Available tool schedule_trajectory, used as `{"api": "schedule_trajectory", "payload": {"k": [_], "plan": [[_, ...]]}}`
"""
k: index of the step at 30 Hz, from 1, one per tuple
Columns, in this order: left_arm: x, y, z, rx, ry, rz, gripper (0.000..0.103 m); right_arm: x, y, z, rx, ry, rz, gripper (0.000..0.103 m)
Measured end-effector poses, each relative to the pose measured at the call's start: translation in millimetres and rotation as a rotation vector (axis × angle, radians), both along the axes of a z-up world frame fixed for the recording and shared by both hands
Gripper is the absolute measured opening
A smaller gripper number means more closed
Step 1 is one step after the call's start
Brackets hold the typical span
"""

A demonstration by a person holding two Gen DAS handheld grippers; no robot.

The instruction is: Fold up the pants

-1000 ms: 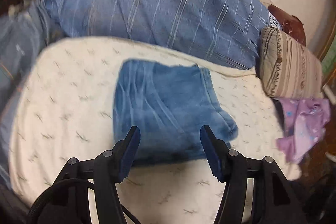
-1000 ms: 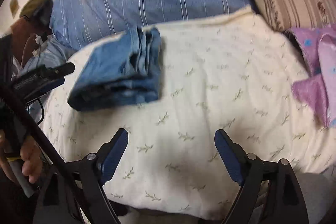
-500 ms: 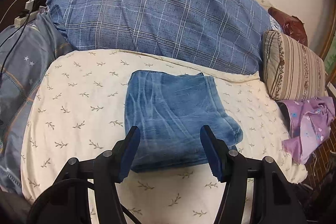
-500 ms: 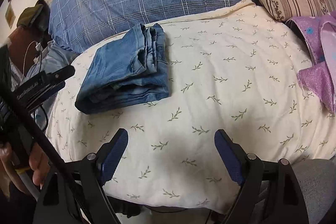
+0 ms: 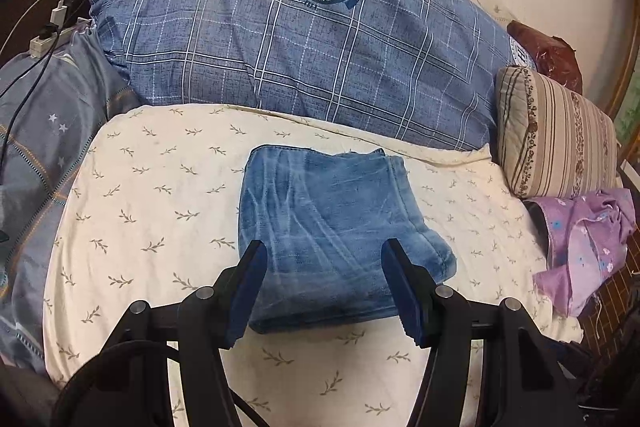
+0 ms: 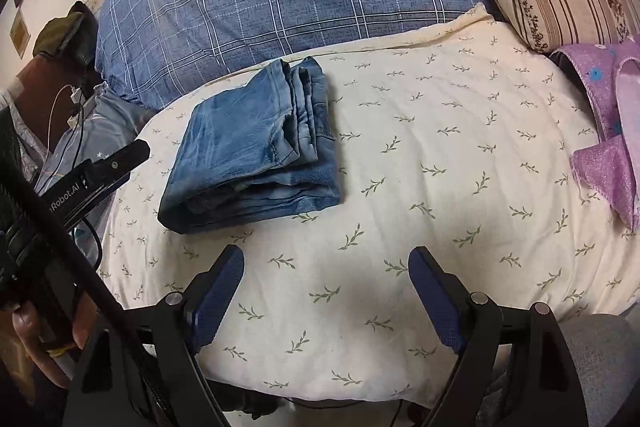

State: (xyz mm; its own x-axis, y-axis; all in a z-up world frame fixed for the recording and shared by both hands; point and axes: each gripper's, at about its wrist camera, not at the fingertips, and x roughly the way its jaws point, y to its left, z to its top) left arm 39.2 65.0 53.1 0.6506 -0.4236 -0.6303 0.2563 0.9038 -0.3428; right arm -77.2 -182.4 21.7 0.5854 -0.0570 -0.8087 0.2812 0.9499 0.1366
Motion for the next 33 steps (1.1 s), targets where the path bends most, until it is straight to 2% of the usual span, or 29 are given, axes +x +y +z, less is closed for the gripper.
{"api": "schedule_trajectory", "payload": {"k": [16,33], "plan": [[-0.9,1.9,1.5,-0.003,-0.007,-0.001,0.060,3.7,2.0,-2.8,0.003,0.009,0.001,0.085],[7.2,9.7,-1.4,-0.029,0.022,0.019,0.060,10.9,4.9,-1.0,0.007,0.013,0.011,0.086]]}}
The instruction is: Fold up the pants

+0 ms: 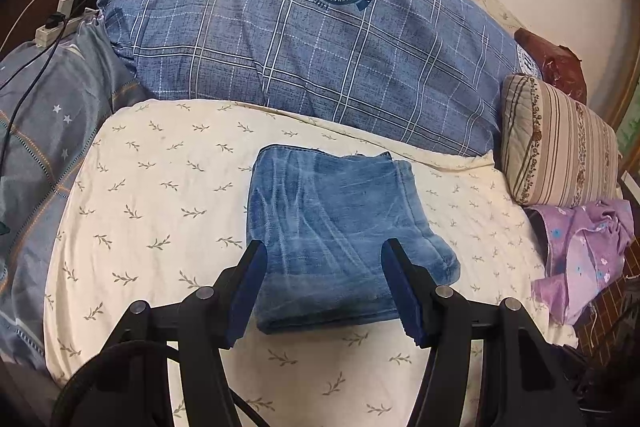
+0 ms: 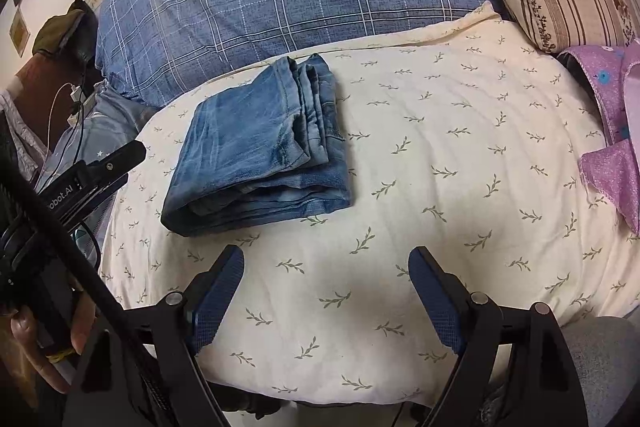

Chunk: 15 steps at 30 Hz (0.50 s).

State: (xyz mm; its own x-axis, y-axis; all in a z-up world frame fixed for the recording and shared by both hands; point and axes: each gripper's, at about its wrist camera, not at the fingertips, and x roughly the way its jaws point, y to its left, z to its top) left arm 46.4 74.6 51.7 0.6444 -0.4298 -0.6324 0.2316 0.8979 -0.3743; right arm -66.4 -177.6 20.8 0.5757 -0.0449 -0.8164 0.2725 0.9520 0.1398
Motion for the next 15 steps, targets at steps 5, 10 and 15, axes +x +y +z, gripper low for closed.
{"api": "schedule_trajectory", "payload": {"k": [5,10,15], "plan": [[1.9,1.3,-1.1,-0.005,0.007,0.010,0.060,1.8,1.1,1.6,0.005,-0.004,0.002,0.086],[3.4,2.1,-1.8,-0.008,0.011,0.013,0.060,3.1,-3.0,4.1,0.030,-0.012,-0.005,0.086],[6.9,4.7,-3.5,-0.019,0.027,0.018,0.060,5.1,-7.0,5.1,0.045,-0.016,-0.014,0.085]]}}
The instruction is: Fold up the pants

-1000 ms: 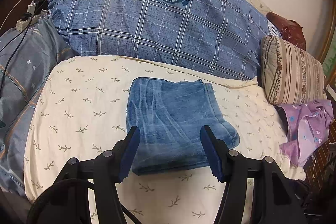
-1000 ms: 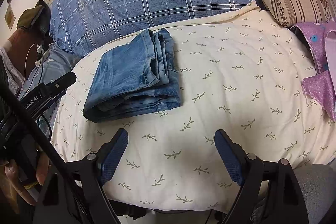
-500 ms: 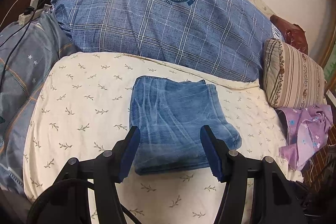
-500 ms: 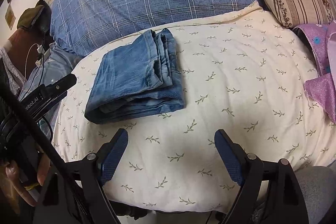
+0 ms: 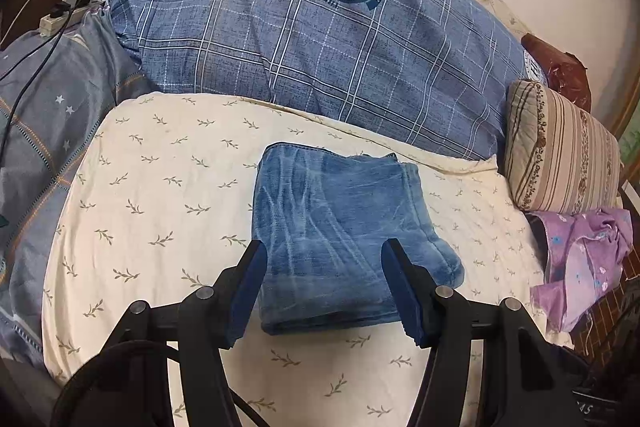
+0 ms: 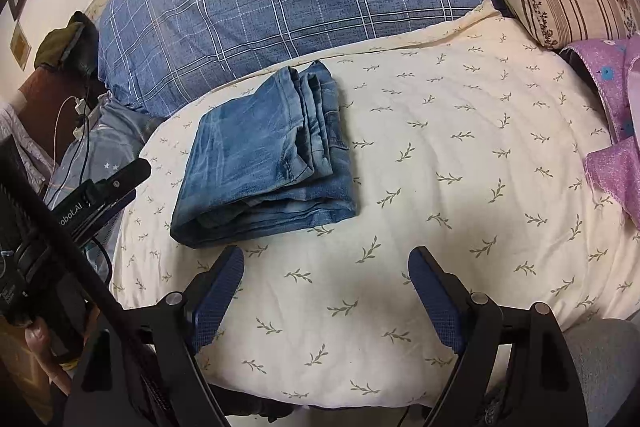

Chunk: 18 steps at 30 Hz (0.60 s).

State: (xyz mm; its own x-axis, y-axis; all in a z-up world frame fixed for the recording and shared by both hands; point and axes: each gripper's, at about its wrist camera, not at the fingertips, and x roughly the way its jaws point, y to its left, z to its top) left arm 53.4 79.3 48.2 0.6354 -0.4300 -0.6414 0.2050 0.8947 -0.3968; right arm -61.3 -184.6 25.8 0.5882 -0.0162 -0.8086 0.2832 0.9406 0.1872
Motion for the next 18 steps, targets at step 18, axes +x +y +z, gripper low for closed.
{"api": "schedule_trajectory", "payload": {"k": [18], "plan": [[4.0,-2.6,-3.9,0.003,0.006,0.017,0.060,12.6,0.8,-2.1,0.027,-0.013,0.026,0.086]]}}
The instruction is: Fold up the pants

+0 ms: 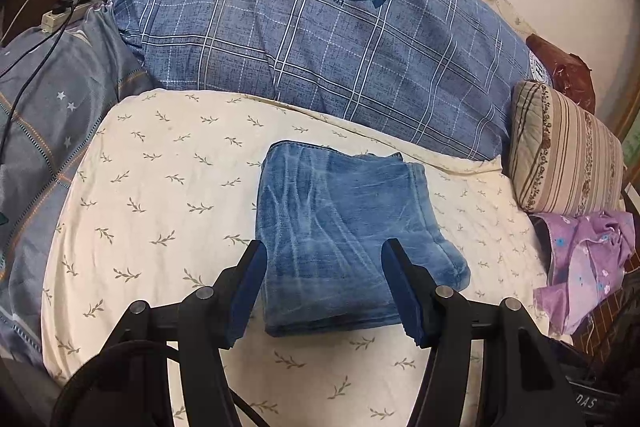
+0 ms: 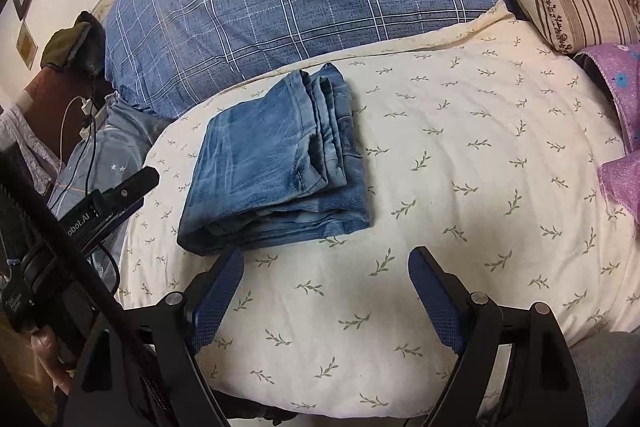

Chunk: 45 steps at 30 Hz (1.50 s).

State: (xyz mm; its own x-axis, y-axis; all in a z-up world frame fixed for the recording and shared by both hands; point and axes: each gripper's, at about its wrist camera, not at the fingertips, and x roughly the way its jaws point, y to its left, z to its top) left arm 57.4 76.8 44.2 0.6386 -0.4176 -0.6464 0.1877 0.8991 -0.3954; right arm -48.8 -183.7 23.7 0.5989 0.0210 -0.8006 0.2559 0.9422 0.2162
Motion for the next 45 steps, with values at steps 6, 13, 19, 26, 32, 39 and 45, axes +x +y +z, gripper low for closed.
{"api": "schedule_trajectory", "payload": {"k": [6,13,19,26,32,39,45], "plan": [[-1.1,-1.1,0.9,0.009,-0.013,0.002,0.060,5.0,-4.5,-5.1,0.006,-0.002,0.007,0.086],[1.2,-1.0,4.8,0.009,-0.034,0.010,0.060,12.6,-9.7,-5.1,-0.012,-0.037,0.036,0.086],[17.1,7.8,9.5,0.015,-0.006,0.010,0.061,33.4,-26.1,-0.4,0.027,-0.084,0.086,0.086],[104.7,10.5,24.2,-0.032,0.104,-0.032,0.065,105.8,-53.9,12.5,0.118,-0.070,0.137,0.093],[187.6,-4.8,-8.2,-0.062,0.238,-0.088,0.066,189.8,-88.7,-18.3,0.259,-0.006,0.110,0.094],[218.0,5.8,-57.0,-0.118,0.417,-0.049,0.065,223.7,-90.8,-52.6,0.288,0.075,0.168,0.091],[230.0,0.3,-69.1,-0.151,0.411,-0.049,0.064,217.9,-78.6,-55.6,0.345,0.075,0.234,0.085]]}}
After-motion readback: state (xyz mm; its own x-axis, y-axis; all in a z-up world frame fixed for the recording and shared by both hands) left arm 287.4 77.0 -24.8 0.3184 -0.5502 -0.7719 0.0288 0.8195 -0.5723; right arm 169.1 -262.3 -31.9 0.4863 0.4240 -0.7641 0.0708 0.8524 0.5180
